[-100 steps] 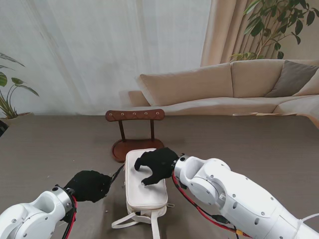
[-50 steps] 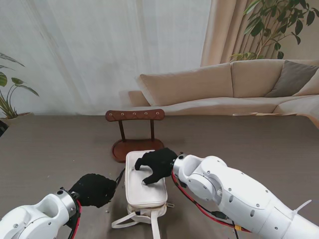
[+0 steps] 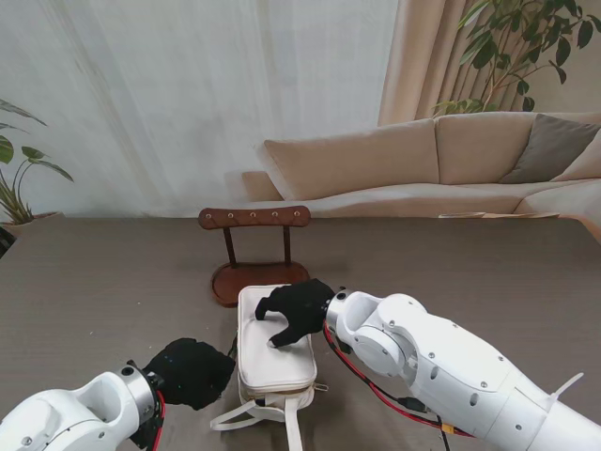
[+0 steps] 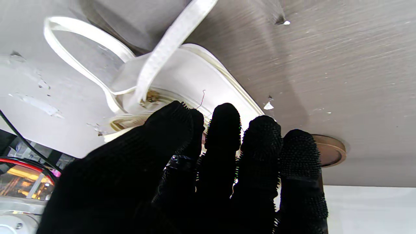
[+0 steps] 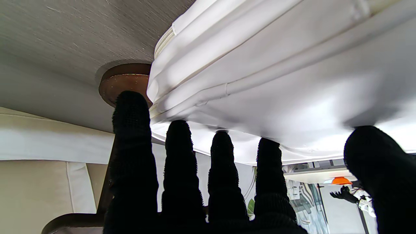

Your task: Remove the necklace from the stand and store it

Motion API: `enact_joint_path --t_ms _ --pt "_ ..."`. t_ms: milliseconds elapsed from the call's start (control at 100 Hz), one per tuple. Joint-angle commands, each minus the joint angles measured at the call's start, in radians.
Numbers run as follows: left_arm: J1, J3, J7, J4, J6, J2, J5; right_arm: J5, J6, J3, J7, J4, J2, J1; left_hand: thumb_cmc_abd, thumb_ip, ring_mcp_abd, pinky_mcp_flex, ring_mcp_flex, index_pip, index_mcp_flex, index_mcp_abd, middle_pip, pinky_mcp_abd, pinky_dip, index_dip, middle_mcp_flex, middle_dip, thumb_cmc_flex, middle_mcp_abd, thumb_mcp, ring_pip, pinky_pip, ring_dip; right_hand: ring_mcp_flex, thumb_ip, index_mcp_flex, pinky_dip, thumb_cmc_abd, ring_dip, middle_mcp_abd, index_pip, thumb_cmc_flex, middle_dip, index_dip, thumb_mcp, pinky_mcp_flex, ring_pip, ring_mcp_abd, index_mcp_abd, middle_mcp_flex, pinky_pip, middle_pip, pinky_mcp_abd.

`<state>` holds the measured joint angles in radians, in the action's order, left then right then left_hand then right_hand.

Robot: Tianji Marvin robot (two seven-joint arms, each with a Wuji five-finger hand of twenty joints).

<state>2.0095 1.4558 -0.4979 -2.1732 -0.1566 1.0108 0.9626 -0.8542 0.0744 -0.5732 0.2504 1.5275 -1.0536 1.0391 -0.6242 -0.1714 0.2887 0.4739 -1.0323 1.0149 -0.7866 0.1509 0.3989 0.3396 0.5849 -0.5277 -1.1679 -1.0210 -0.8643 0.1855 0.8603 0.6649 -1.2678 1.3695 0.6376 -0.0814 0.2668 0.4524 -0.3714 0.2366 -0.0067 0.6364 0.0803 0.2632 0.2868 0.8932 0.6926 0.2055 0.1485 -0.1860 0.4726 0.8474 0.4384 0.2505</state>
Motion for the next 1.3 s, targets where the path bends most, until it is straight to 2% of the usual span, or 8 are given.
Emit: enact_joint_path --t_ms 0,480,750,980,1290 --pt "0.02 -0.009 -0.029 -0.034 0.006 -0.001 0.0 -0.005 -0.004 0.016 0.036 -0.031 0.006 0.014 0.011 -0.022 0.007 -0.018 -0.001 0.056 -0.027 -0.073 0.001 -0.03 -0.007 -0.007 -0.009 0.001 -0.013 -0.013 0.0 -0.003 0.01 0.001 0.017 0.025 0.054 -0.004 0.026 0.008 -0.002 0.023 -0.021 -0.006 0.0 -0.013 -0.479 0.02 0.031 0.013 0.001 -0.003 -0.01 -0.009" --pt "0.106 -0.036 -0.067 -0.181 0.072 0.001 0.045 0.012 -0.018 0.034 0.051 -0.038 0.006 0.003 0.015 -0.021 0.003 -0.011 -0.005 0.056 -0.026 -0.073 0.007 -0.032 -0.004 -0.006 -0.015 0.004 -0.015 -0.014 -0.005 0.015 0.001 0.01 0.021 0.024 0.062 -0.002 0.025 0.009 -0.001 0.025 -0.02 -0.006 0.004 -0.008 -0.48 0.02 0.03 0.011 0.007 -0.004 -0.011 -0.011" --pt "0.038 -0.113 -0.11 -0.186 0.084 -0.01 0.031 0.02 -0.023 0.045 0.056 -0.041 0.006 -0.002 0.016 -0.02 0.0 -0.009 -0.007 0.056 -0.025 -0.074 0.01 -0.034 -0.004 -0.007 -0.015 0.005 -0.014 -0.016 -0.008 0.018 -0.001 0.012 0.025 0.024 0.063 -0.001 0.026 0.01 -0.002 0.025 -0.02 -0.006 0.006 -0.008 -0.479 0.022 0.028 0.011 0.009 -0.003 -0.01 -0.012" --pt "-0.037 -0.171 -0.14 -0.177 0.083 -0.02 -0.015 0.029 -0.027 0.054 0.056 -0.046 0.005 -0.005 0.018 -0.02 -0.002 -0.006 -0.008 0.057 -0.025 -0.074 0.011 -0.038 -0.003 -0.008 -0.015 0.006 -0.013 -0.015 -0.009 0.023 -0.003 0.014 0.026 0.024 0.063 0.0 0.026 0.012 -0.002 0.025 -0.019 -0.006 0.008 -0.007 -0.481 0.025 0.028 0.011 0.008 -0.004 -0.01 -0.012" --pt "-0.058 -0.218 -0.156 -0.188 0.124 -0.024 -0.024 0.036 -0.033 0.06 0.058 -0.049 0.004 -0.008 0.018 -0.02 -0.005 -0.007 -0.008 0.058 -0.025 -0.076 0.013 -0.04 -0.003 -0.007 -0.014 0.007 -0.012 -0.019 -0.009 0.027 -0.005 0.015 0.026 0.024 0.062 0.001 0.027 0.013 -0.001 0.024 -0.02 -0.006 0.008 -0.007 -0.483 0.025 0.029 0.012 0.007 -0.005 -0.01 -0.014"
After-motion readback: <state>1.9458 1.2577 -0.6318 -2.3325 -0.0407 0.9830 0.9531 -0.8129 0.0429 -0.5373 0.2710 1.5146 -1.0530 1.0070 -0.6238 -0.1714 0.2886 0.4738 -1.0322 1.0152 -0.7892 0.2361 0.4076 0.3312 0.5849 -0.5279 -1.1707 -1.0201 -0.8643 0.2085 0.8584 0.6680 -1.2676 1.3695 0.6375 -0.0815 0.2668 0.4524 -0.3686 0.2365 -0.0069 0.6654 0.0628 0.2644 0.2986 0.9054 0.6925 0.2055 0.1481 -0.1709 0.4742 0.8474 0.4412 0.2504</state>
